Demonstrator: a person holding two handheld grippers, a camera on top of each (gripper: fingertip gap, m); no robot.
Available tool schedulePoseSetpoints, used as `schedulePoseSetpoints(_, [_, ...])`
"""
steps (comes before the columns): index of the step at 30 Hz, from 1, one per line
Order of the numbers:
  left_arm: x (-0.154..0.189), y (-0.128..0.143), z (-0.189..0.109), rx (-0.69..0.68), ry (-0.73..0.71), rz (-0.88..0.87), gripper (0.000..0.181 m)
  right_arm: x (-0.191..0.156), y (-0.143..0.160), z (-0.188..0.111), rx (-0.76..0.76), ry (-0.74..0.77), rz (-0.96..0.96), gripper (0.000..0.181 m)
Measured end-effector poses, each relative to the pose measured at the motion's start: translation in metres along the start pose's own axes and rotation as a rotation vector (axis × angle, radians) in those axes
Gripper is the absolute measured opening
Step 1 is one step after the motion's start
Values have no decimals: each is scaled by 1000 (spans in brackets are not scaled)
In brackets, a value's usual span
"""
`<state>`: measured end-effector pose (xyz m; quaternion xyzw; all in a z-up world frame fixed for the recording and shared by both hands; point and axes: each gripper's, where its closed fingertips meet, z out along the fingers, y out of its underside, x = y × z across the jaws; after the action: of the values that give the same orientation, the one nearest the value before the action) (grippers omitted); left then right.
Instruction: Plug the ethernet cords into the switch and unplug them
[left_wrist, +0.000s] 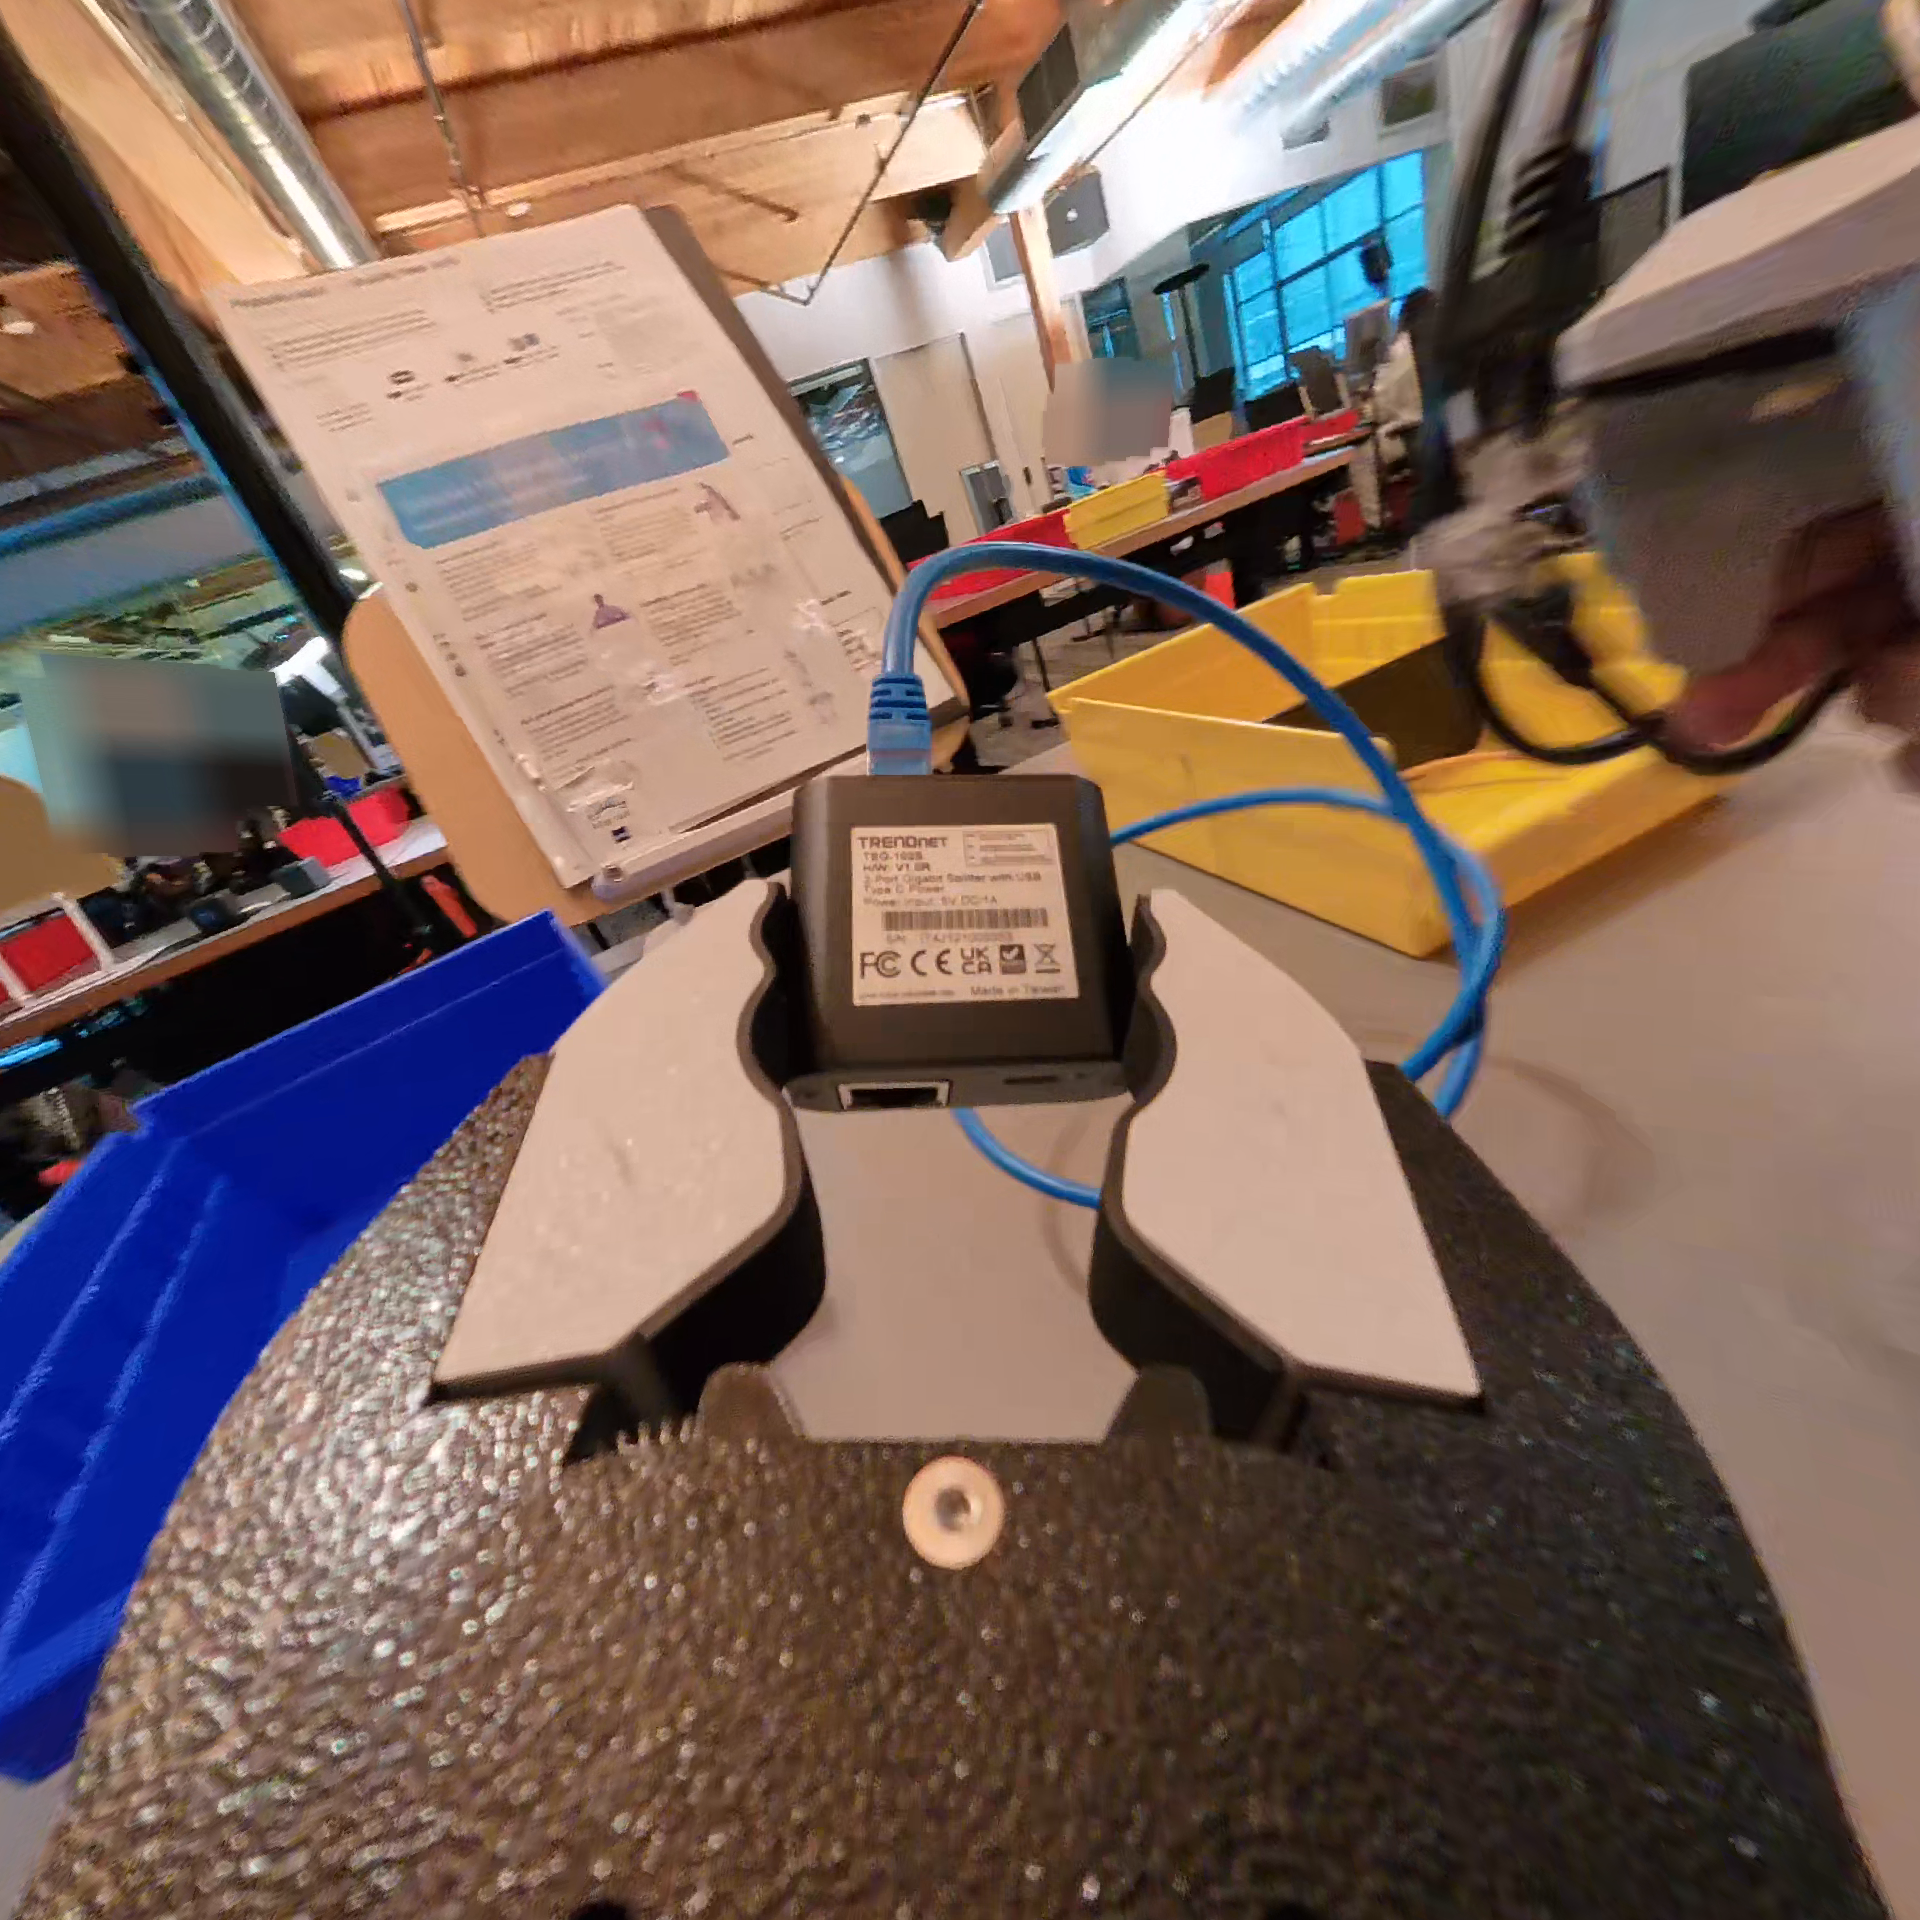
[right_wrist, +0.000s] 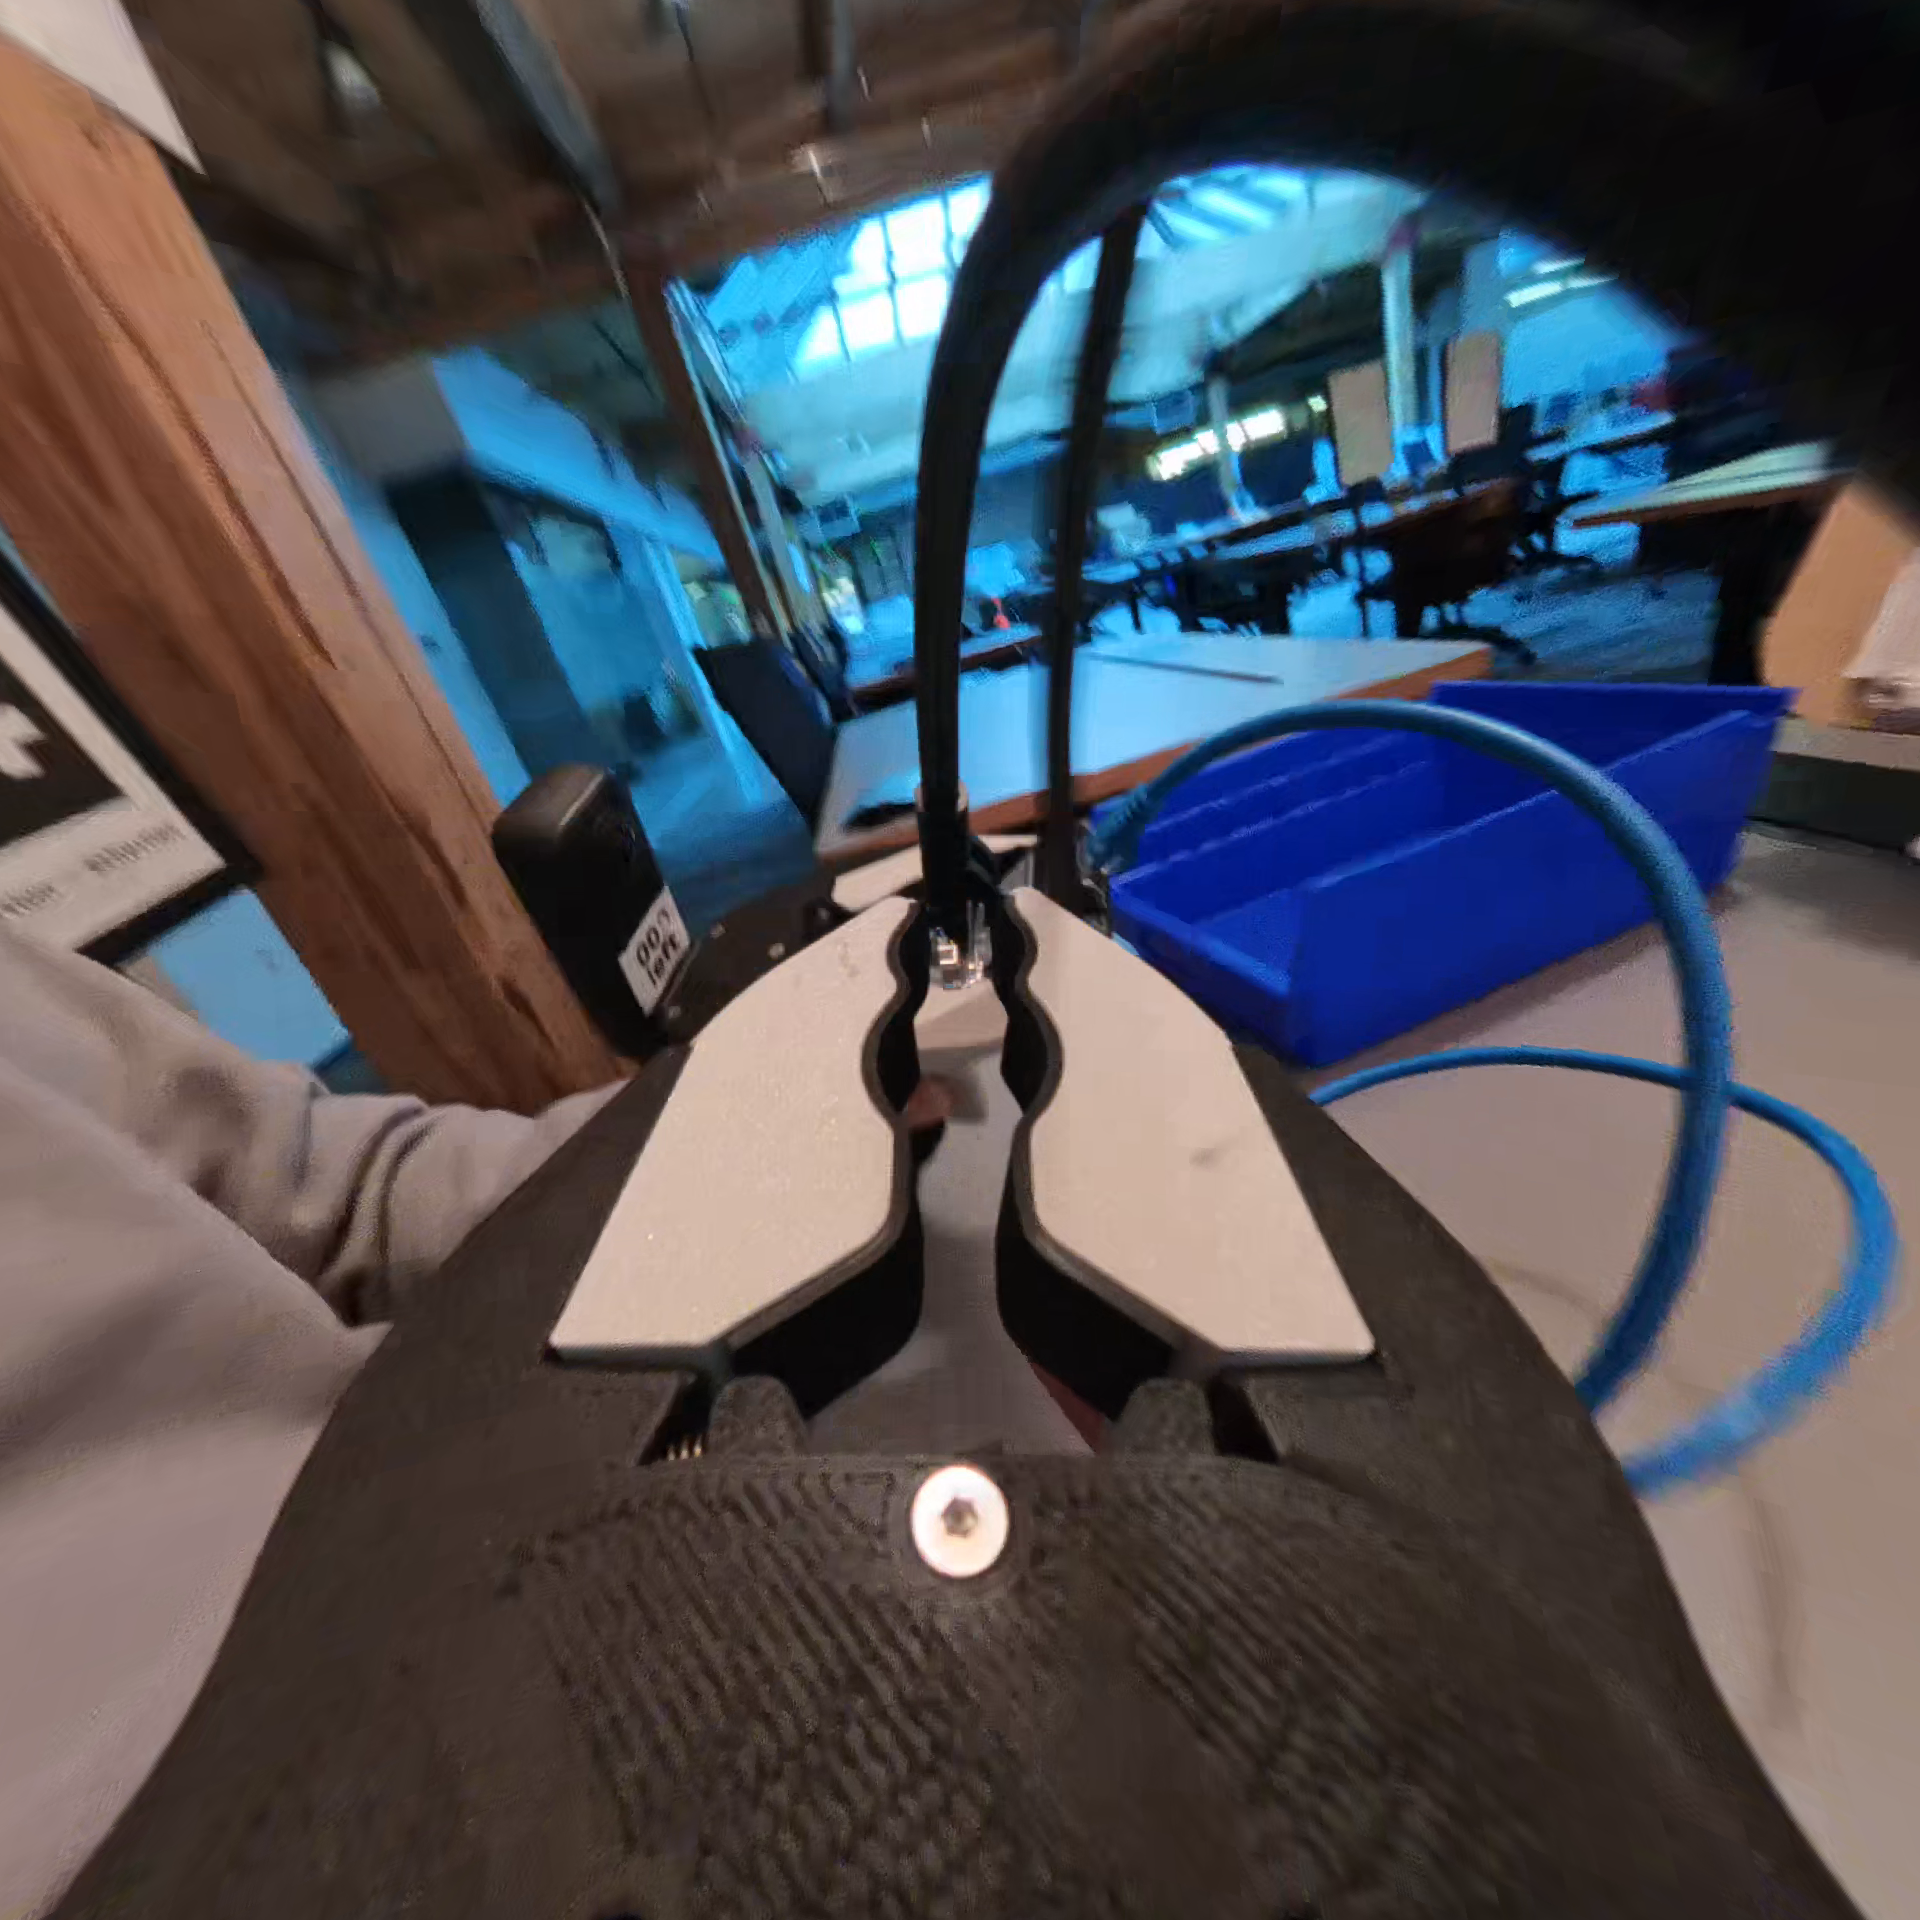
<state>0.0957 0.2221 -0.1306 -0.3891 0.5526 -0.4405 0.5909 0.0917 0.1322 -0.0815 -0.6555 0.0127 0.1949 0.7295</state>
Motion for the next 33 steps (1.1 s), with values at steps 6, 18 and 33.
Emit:
schedulePoseSetpoints(6, [-42,1,-8,-13,-61,-32,62,14,-19,-45,-123,114,-39,12])
schedulePoseSetpoints(18, [-35,3,-5,-28,-10,-16,61,201,-9,-141,-169,525,343,16])
schedulePoseSetpoints(33, [-19,15,1,-63,49,-11,61,220,-31,-167,-244,761,110,28])
